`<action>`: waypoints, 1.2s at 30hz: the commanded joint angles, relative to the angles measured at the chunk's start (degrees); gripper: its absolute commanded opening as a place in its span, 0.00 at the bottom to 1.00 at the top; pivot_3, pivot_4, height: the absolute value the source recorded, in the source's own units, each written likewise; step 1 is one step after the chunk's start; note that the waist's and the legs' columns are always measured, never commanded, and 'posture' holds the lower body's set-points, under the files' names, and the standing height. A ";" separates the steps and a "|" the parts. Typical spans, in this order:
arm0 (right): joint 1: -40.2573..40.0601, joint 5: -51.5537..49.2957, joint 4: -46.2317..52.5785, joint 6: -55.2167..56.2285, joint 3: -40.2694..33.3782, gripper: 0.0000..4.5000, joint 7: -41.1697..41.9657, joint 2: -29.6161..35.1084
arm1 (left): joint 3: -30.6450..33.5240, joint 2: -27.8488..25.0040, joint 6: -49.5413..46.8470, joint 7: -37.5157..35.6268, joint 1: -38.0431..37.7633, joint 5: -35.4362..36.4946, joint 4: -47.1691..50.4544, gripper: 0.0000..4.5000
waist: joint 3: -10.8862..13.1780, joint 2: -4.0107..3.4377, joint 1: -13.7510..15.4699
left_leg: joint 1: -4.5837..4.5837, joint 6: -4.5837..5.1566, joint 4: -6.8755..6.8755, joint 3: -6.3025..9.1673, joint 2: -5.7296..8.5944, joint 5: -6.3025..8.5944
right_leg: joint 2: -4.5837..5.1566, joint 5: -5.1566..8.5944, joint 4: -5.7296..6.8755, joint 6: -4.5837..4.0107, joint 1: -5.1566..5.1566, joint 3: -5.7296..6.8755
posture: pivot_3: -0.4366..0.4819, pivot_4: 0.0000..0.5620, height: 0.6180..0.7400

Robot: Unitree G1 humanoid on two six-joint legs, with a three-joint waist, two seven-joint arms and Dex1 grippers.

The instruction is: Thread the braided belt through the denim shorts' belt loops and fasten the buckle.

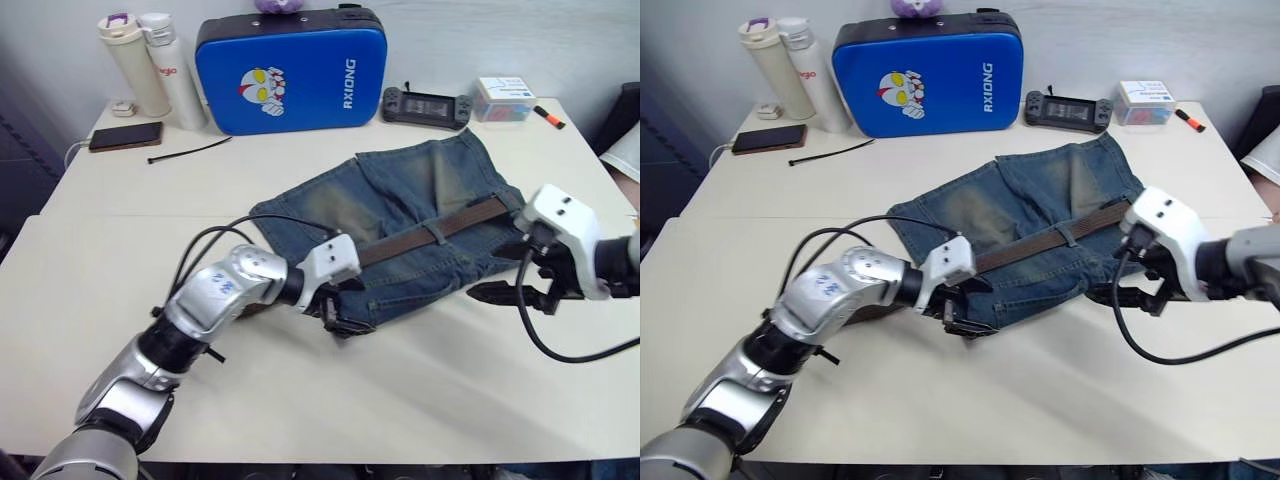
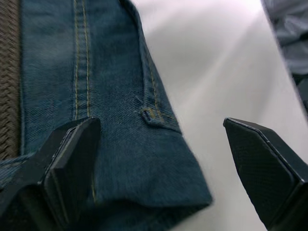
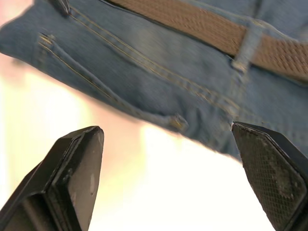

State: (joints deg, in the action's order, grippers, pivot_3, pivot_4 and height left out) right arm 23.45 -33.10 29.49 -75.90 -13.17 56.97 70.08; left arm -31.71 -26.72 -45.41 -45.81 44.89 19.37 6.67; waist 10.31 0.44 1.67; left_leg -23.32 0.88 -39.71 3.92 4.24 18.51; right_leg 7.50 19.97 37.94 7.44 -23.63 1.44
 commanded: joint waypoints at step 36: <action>7.41 -2.84 -5.00 10.89 10.39 1.00 -2.91 0.75 | 18.38 -34.62 24.33 -33.47 -11.33 -8.91 -8.13 0.50 | 0.03 -0.06 -0.93 | -0.01 0.01 0.08 0.09 -0.04 0.00 | 0.01 0.01 0.00 -0.01 -0.07 -0.16 | 0.48 0.27 0.48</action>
State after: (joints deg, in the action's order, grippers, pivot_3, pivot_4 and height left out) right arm 29.60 -36.32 24.40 -66.13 -2.45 53.52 71.08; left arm -15.86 -60.28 -19.57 -78.71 34.21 9.15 -2.57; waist 10.33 0.38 0.74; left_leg -23.32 0.88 -39.63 4.01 4.20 18.52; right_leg 7.51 19.98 37.96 7.44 -23.72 1.28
